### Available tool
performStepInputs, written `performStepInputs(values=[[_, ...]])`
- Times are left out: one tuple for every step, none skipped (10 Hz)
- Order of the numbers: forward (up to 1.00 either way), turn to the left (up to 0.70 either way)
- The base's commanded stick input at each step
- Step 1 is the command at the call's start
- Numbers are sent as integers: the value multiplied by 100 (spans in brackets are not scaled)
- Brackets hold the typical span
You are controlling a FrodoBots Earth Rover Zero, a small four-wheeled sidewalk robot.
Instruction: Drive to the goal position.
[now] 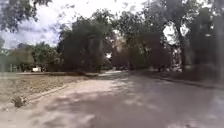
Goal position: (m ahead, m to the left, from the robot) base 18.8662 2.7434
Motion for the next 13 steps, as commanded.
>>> performStepInputs(values=[[85, 0], [85, 0], [85, 0], [85, 0], [85, 0], [85, 0], [85, 0], [85, -9], [85, -25], [85, -34], [85, -34], [85, 0], [85, 0]])
